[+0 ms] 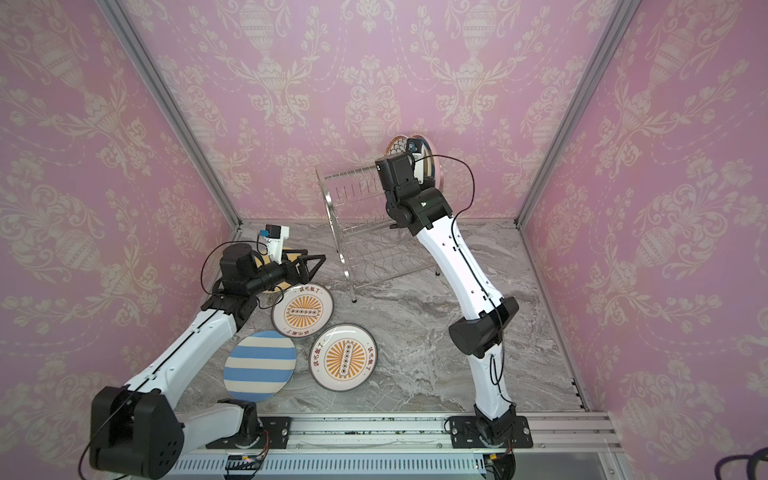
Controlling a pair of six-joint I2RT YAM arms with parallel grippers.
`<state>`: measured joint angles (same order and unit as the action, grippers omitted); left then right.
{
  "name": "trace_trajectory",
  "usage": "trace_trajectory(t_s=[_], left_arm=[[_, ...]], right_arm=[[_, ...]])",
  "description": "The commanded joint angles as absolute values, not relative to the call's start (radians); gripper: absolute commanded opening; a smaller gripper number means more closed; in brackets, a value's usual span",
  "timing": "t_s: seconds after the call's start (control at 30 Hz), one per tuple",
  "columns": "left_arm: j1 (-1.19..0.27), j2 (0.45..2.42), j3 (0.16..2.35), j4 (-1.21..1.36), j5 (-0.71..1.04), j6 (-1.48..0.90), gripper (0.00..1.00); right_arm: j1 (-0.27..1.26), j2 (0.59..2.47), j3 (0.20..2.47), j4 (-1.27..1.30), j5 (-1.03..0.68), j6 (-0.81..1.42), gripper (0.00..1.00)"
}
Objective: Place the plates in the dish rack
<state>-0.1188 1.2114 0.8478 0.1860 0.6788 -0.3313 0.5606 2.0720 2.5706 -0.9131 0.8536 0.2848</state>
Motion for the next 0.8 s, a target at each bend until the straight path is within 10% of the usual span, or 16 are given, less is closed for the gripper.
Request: trace_trajectory(t_s=[0.0, 0.77], left_arm=[[-0.111, 1.204, 0.85, 0.178, 0.693, -0.318, 0.99], [-0.111, 1.216, 0.847, 0.195, 0.698, -0.324, 0.99]], right_arm=[[0.589, 2.095, 2.593, -0.947, 0.863, 0.209, 0.03], [0.723, 2.091, 2.52, -0.555, 1.129, -0.21, 0.0]])
